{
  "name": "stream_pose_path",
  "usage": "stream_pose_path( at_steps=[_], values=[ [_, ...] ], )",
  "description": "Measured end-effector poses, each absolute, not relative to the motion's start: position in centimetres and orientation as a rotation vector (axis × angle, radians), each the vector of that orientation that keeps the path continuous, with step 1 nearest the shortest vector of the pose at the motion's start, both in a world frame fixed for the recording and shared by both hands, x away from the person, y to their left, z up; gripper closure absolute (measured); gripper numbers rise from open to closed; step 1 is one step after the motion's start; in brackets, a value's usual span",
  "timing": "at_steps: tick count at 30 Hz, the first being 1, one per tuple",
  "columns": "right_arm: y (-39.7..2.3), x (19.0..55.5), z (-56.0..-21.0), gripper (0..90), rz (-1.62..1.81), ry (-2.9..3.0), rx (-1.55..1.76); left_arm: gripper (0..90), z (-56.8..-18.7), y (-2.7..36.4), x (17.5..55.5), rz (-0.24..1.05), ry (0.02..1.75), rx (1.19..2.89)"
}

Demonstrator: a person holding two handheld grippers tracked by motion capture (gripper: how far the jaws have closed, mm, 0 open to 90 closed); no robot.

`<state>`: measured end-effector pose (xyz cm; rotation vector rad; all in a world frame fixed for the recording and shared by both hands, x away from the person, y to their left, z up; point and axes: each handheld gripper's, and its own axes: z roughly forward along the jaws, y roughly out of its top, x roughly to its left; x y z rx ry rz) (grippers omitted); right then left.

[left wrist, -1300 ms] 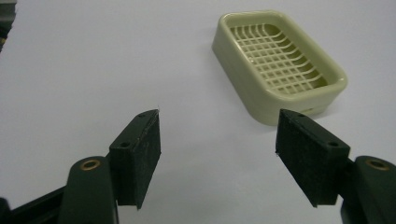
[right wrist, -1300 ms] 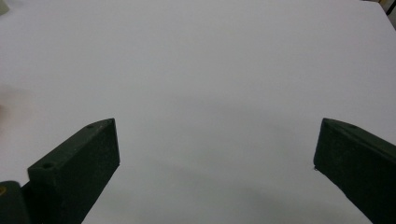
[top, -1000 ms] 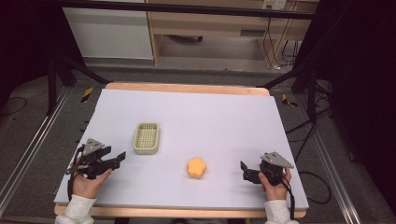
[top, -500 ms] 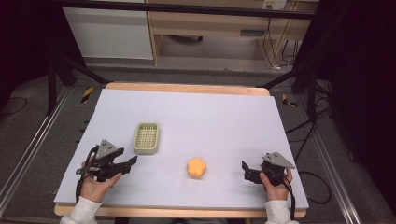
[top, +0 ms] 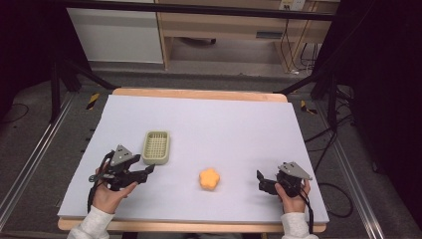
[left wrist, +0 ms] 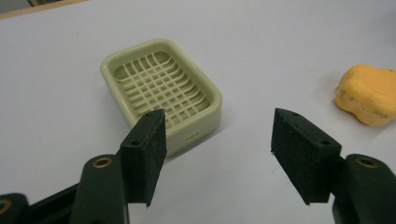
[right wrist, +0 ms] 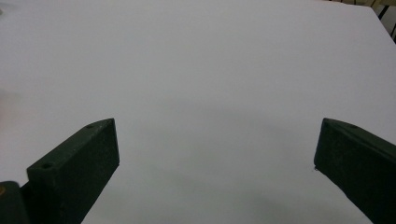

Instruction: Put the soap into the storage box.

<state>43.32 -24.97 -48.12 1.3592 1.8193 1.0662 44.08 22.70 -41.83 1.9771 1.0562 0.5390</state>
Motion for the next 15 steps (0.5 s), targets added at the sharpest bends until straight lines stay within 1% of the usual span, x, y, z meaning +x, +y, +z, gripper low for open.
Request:
stream_pose_path(
  at_steps=[6,15],
  values=[
    [-24.9,43.4,-48.4,0.5,1.075,1.791,1.357,34.3,-41.3,21.5,44.5,0.538,1.006,2.016],
    [-24.9,43.4,-48.5,0.6,1.074,1.784,1.364,33.4,-40.6,18.3,44.9,0.514,0.947,2.051]
  ],
)
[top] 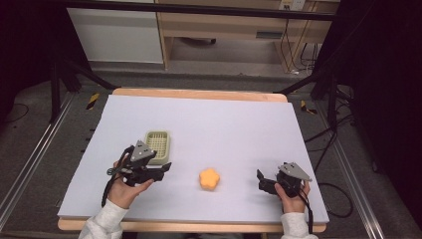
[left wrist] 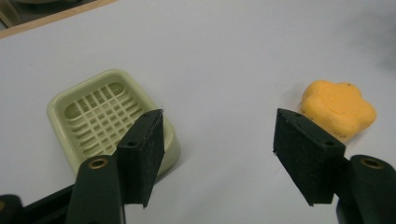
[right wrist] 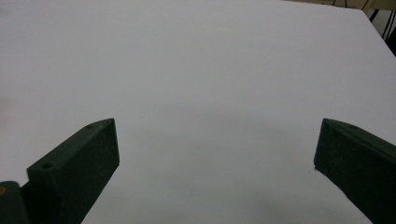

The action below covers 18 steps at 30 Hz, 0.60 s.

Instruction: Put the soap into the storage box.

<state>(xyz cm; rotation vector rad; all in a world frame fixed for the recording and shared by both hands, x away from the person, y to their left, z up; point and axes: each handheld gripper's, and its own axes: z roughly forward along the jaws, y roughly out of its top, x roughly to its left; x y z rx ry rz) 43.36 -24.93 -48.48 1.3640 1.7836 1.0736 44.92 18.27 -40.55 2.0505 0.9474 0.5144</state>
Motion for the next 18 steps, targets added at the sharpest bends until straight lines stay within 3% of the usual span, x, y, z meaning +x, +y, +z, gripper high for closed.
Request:
stream_pose_path(
  at_steps=[18],
  values=[
    [-24.9,43.7,-48.6,3.8,1.074,1.859,1.357,31.7,-40.7,13.6,45.8,0.467,0.865,2.116]
  ],
)
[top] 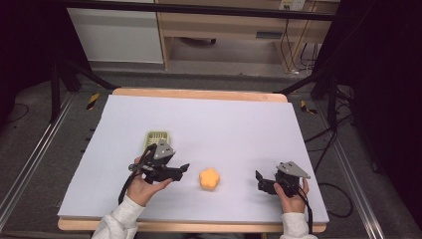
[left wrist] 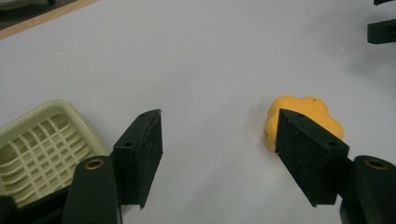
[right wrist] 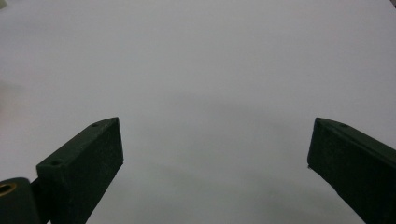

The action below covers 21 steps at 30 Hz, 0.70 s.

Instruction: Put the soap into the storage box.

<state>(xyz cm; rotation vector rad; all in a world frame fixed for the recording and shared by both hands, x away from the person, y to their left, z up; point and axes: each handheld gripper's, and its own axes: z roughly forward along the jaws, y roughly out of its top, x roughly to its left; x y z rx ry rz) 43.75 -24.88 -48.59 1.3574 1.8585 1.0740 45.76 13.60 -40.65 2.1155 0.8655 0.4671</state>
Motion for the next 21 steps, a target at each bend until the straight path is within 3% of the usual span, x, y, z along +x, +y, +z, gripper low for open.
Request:
stream_pose_path(
  at_steps=[21],
  values=[
    [-24.9,43.6,-48.6,3.5,1.094,1.854,1.356,27.2,-41.4,9.4,46.3,0.380,0.783,2.240]
  ],
)
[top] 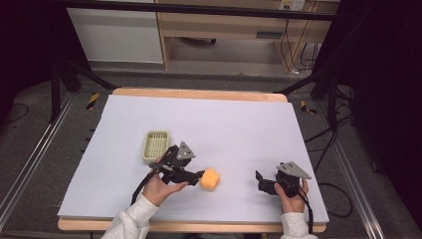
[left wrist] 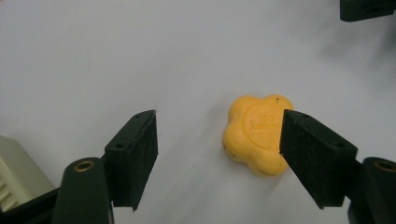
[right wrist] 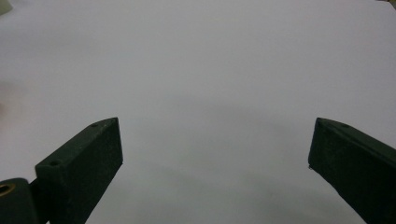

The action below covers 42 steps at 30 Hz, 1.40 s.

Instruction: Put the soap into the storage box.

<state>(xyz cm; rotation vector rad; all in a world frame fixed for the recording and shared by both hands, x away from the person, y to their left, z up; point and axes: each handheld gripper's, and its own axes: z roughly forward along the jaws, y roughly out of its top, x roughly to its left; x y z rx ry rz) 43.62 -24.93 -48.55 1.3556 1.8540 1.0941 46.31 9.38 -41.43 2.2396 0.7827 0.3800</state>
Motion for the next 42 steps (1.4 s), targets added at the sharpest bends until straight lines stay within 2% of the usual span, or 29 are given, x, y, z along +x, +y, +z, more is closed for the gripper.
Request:
stream_pose_path(
  at_steps=[12,18,42],
  values=[
    [-25.0,43.7,-48.6,3.6,1.087,1.854,1.354,26.2,-42.1,7.5,46.3,0.352,0.766,2.298],
    [-25.0,43.7,-48.6,3.4,1.090,1.852,1.357,21.9,-42.4,6.8,46.3,0.347,0.771,2.317],
    [-24.9,43.7,-48.6,3.5,1.078,1.860,1.349,19.3,-43.9,4.7,46.4,0.273,0.707,2.421]
  ],
)
